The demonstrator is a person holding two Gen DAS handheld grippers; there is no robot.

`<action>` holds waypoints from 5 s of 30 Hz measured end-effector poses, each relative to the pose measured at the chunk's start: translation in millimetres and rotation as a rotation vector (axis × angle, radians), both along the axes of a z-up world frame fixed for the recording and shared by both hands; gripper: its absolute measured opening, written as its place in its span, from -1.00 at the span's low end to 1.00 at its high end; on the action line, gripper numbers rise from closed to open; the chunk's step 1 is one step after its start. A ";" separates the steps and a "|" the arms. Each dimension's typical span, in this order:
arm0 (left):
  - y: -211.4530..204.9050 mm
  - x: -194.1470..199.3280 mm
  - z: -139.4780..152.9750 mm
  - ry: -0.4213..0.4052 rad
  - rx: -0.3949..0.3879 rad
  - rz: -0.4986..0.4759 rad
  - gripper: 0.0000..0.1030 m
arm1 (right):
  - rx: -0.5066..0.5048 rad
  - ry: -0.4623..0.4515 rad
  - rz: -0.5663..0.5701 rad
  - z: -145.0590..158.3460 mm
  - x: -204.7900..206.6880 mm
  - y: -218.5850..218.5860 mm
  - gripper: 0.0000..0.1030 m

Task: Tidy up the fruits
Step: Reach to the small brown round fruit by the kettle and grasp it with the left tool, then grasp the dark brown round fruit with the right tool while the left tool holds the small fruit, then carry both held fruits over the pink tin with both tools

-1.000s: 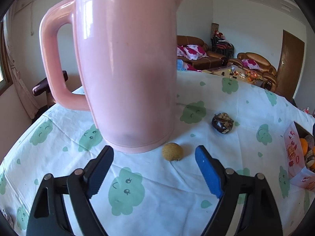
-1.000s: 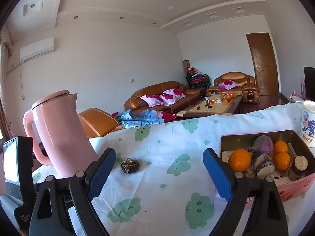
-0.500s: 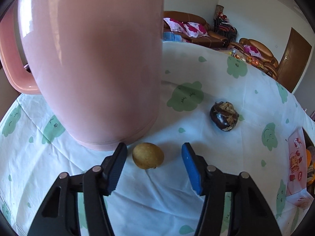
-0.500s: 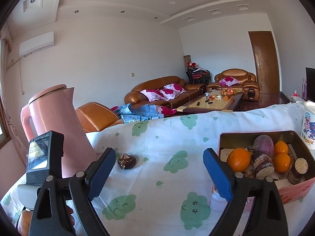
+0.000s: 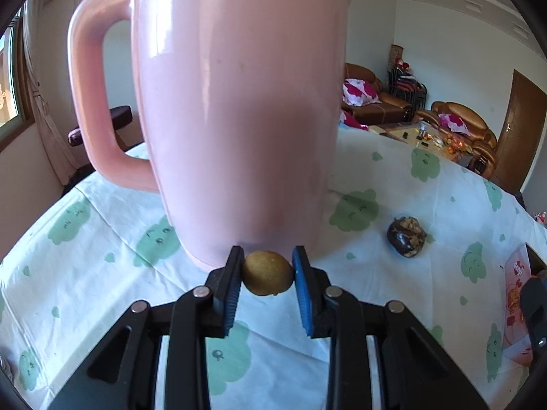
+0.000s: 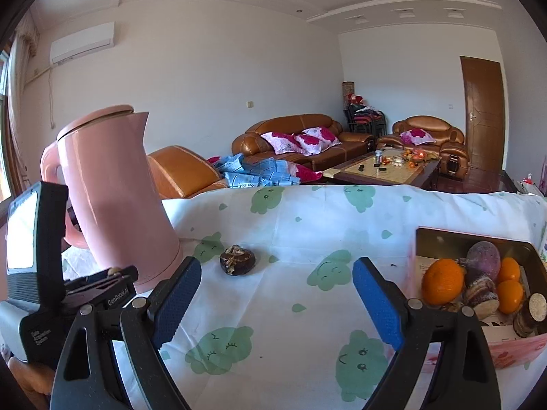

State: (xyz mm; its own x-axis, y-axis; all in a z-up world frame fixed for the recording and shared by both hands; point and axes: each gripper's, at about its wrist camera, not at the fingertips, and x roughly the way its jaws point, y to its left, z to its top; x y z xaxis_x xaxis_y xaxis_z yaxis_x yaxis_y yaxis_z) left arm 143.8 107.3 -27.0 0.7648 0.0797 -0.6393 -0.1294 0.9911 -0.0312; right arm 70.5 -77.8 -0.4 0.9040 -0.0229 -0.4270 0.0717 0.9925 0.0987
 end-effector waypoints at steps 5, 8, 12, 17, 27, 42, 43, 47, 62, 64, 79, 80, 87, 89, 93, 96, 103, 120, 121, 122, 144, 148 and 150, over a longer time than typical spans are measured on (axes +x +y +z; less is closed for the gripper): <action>10.8 4.2 4.2 -0.012 -0.024 0.009 -0.41 | 0.030 0.152 0.102 -14.3 60.8 10.9 0.78; 8.1 5.0 4.6 -0.006 -0.008 0.014 -0.41 | 0.060 0.250 0.122 -25.6 100.0 15.8 0.76; 0.3 4.0 2.2 -0.005 0.032 0.018 -0.41 | 0.076 0.360 0.133 -42.3 139.9 23.3 0.42; -4.9 7.6 1.8 -0.006 0.057 0.022 -0.41 | -0.013 0.456 0.103 -54.8 162.0 37.4 0.19; -5.5 6.9 -0.3 -0.005 0.054 0.016 -0.41 | -0.041 0.338 0.049 -34.6 115.5 28.0 -0.09; -30.8 -27.2 8.4 -0.183 0.128 -0.088 -0.41 | -0.170 -0.051 -0.024 5.9 -20.9 30.8 -0.09; -31.9 -32.0 10.5 -0.206 0.134 -0.093 -0.41 | -0.166 -0.055 -0.026 5.6 -22.0 31.0 -0.09; -34.3 -46.7 17.0 -0.247 0.140 -0.111 -0.41 | -0.163 -0.069 -0.025 7.0 -29.2 30.8 -0.09; -27.8 -70.9 21.7 -0.262 0.078 -0.120 -0.41 | -0.157 -0.078 -0.008 4.3 -45.7 31.3 -0.09; -27.2 -73.7 21.5 -0.266 0.075 -0.115 -0.41 | -0.158 -0.082 -0.009 4.0 -49.9 30.9 -0.09; -29.4 -94.2 23.3 -0.289 0.083 -0.104 -0.41 | -0.164 -0.085 0.001 2.8 -64.2 28.5 -0.09; -30.1 -95.0 23.7 -0.291 0.085 -0.102 -0.41 | -0.164 -0.086 0.001 2.7 -65.6 28.3 -0.09; -32.6 -99.3 24.4 -0.287 0.085 -0.087 -0.41 | -0.163 -0.087 -0.001 3.7 -72.6 23.5 -0.09; -33.9 -100.8 24.4 -0.286 0.083 -0.089 -0.41 | -0.163 -0.087 -0.004 3.7 -75.0 21.8 -0.09; -37.0 -106.5 24.8 -0.290 0.078 -0.094 -0.41 | -0.171 -0.090 -0.007 4.7 -77.6 20.1 -0.09; -41.0 -110.8 25.0 -0.294 0.082 -0.100 -0.41 | -0.174 -0.091 -0.013 5.0 -81.5 16.4 -0.09; -49.1 -118.7 25.8 -0.290 0.077 -0.110 -0.41 | -0.188 -0.096 -0.015 4.9 -92.0 8.2 -0.09; -70.1 -132.2 26.0 -0.282 0.071 -0.140 -0.41 | -0.206 -0.104 -0.025 6.5 -115.5 -16.5 -0.09; -71.3 -132.8 26.0 -0.282 0.068 -0.142 -0.41 | -0.207 -0.104 -0.027 6.1 -117.1 -18.5 -0.09; -72.6 -133.3 26.0 -0.281 0.065 -0.143 -0.41 | -0.206 -0.103 -0.029 6.1 -118.1 -20.6 -0.09; -137.0 -151.2 27.3 -0.264 0.062 -0.261 -0.41 | -0.237 -0.114 -0.118 9.3 -140.2 -76.0 -0.09; -146.2 -152.2 26.8 -0.255 0.055 -0.282 -0.41 | -0.238 -0.112 -0.133 9.8 -143.8 -86.2 -0.09; -151.6 -153.4 26.6 -0.252 0.054 -0.293 -0.41 | -0.242 -0.112 -0.139 10.2 -145.6 -90.5 -0.09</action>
State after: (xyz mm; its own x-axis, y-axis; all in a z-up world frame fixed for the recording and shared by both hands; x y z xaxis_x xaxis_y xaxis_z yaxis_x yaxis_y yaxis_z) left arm -9.6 -44.3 -0.4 0.8929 -0.1366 -0.4291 0.1641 0.9860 0.0277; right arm -75.1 -168.2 9.8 0.9261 -0.2386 -0.2921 0.2106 0.9696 -0.1244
